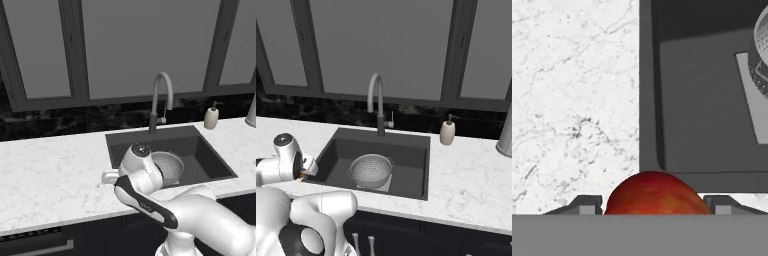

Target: Put the colander in the sink, put the apple in the colander, and turn on the sink faucet and pour water over the colander.

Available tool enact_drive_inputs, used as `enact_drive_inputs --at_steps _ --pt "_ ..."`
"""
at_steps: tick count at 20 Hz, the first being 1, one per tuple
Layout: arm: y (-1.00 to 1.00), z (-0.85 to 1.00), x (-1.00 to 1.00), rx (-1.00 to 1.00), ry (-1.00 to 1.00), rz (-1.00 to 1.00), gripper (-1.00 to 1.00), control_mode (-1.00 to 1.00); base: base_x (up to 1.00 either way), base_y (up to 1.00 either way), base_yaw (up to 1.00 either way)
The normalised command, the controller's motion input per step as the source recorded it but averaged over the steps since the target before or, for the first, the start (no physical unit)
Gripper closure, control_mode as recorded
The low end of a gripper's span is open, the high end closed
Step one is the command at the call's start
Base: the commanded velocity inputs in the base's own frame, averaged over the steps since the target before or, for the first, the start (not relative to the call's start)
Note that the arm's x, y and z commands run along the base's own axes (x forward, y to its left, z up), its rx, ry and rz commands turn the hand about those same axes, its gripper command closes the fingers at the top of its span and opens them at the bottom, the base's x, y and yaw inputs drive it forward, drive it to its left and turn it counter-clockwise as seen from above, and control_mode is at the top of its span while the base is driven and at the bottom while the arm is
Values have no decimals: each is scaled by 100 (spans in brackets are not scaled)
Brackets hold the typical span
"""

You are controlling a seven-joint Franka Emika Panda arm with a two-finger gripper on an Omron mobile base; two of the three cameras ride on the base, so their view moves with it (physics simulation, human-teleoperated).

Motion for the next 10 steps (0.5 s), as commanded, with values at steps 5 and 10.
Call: enact_drive_inputs --at_steps 5,10 --pt "-89 42 -13 2 0 4 100 -100 0 0 0" --pt "-95 29 -16 7 0 12 100 -100 0 0 0"
